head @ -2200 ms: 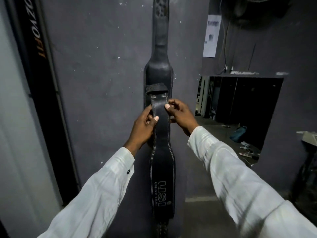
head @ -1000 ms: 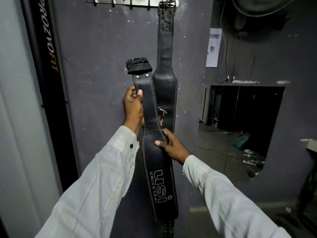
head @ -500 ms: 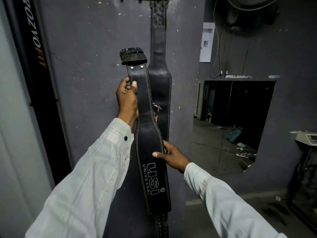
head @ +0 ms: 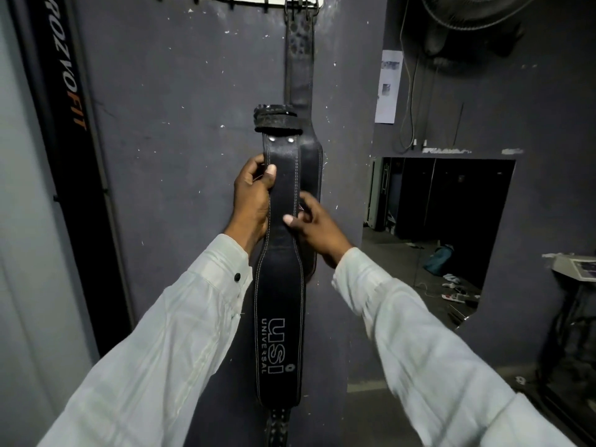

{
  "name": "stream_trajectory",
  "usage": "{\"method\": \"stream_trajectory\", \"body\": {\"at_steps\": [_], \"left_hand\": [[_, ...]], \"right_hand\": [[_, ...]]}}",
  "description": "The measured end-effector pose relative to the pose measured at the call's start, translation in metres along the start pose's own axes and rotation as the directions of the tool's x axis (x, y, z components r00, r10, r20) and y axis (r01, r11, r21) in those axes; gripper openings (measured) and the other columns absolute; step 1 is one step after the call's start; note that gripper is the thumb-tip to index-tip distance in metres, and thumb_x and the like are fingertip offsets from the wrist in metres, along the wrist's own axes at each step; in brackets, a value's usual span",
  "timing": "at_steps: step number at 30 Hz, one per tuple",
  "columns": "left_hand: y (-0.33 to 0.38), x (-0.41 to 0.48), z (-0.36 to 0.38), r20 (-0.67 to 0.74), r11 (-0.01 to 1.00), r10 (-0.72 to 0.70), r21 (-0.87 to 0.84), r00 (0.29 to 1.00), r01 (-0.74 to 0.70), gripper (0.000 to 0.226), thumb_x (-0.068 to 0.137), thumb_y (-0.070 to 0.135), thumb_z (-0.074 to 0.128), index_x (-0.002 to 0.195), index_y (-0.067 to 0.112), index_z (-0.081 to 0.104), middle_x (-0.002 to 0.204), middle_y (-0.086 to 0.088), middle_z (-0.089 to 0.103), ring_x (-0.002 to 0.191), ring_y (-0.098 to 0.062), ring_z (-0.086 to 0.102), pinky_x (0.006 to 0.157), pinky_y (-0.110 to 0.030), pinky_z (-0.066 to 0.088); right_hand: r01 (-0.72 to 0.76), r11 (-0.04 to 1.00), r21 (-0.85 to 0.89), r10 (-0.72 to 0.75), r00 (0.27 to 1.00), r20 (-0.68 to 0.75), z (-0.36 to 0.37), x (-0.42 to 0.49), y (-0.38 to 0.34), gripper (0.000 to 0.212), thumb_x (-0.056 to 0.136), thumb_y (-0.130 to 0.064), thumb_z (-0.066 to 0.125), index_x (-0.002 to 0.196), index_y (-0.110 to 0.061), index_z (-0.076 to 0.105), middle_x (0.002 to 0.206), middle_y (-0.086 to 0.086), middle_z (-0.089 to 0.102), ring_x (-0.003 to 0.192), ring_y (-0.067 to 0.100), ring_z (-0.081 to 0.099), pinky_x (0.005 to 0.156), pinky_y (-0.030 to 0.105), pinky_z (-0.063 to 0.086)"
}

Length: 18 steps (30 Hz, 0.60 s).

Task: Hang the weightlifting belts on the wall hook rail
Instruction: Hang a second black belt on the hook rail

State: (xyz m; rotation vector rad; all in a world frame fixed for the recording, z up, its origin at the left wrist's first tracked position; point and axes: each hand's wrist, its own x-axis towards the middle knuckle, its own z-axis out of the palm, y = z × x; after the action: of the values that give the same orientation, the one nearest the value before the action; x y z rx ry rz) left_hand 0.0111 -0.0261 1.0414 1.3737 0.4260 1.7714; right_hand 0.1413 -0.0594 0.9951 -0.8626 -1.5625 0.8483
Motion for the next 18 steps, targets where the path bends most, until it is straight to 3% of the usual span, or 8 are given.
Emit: {"method": "stream_trajectory", "body": {"at_steps": [3,5,6,9,13,18], "left_hand": [[0.004,-0.009,-0.009,0.177,0.988,0.062,0.130,0.982,-0.086,0.028,0.100,0.009,0.050,0.125,0.019,0.057,0.120,-0.004,0.066,0.108,-0.015,0.064,0.093,-0.028,0.053],[-0.003,-0.016,-0.032,0.362,0.930,-0.019,0.349,0.932,-0.116,0.040,0.099,0.008,0.052,0.134,0.028,0.052,0.130,-0.002,0.063,0.115,-0.011,0.062,0.098,-0.027,0.051],[-0.008,-0.021,-0.043,0.422,0.893,-0.109,0.440,0.900,-0.098,0.046,0.098,0.005,0.054,0.139,0.025,0.048,0.133,-0.004,0.061,0.114,-0.010,0.063,0.099,-0.028,0.052],[-0.023,-0.039,-0.063,0.432,0.848,-0.295,0.530,0.852,0.025,0.050,0.096,-0.001,0.054,0.143,0.014,0.043,0.131,-0.014,0.064,0.099,-0.011,0.069,0.095,-0.033,0.055],[-0.023,-0.044,-0.061,0.360,0.834,-0.222,0.551,0.906,-0.015,0.040,0.094,0.008,0.058,0.131,0.023,0.053,0.116,-0.006,0.073,0.098,-0.023,0.073,0.096,-0.045,0.055],[-0.028,-0.058,-0.075,0.384,0.846,-0.391,0.509,0.836,0.162,0.042,0.094,-0.004,0.057,0.132,0.012,0.049,0.106,-0.001,0.071,0.088,-0.004,0.072,0.074,-0.020,0.057]], "right_hand": [[0.109,0.989,-0.103,-0.112,0.993,-0.030,0.000,0.007,-0.012,0.046,0.091,0.002,0.062,0.128,-0.022,0.050,0.116,0.006,0.067,0.109,0.025,0.066,0.100,0.043,0.055],[0.187,0.970,-0.153,-0.198,0.978,-0.063,-0.005,0.008,-0.012,0.044,0.088,0.000,0.064,0.128,-0.014,0.053,0.121,0.013,0.066,0.114,0.035,0.064,0.105,0.049,0.050],[0.208,0.968,-0.138,-0.219,0.973,-0.069,-0.007,0.009,-0.013,0.042,0.088,0.003,0.063,0.126,-0.011,0.053,0.120,0.013,0.067,0.112,0.031,0.065,0.106,0.048,0.049],[0.231,0.966,-0.118,-0.241,0.968,-0.072,-0.009,0.015,-0.023,0.042,0.088,0.010,0.060,0.123,-0.011,0.053,0.116,0.006,0.065,0.105,0.017,0.064,0.103,0.044,0.049],[0.244,0.961,-0.130,-0.253,0.966,-0.059,-0.009,0.018,-0.025,0.042,0.086,0.007,0.062,0.123,-0.013,0.054,0.115,0.006,0.065,0.101,0.015,0.061,0.098,0.043,0.050],[0.234,0.962,-0.141,-0.250,0.963,-0.101,-0.011,0.022,-0.027,0.037,0.089,0.007,0.062,0.117,-0.014,0.055,0.098,-0.010,0.064,0.079,-0.008,0.059,0.078,0.019,0.048]]}}
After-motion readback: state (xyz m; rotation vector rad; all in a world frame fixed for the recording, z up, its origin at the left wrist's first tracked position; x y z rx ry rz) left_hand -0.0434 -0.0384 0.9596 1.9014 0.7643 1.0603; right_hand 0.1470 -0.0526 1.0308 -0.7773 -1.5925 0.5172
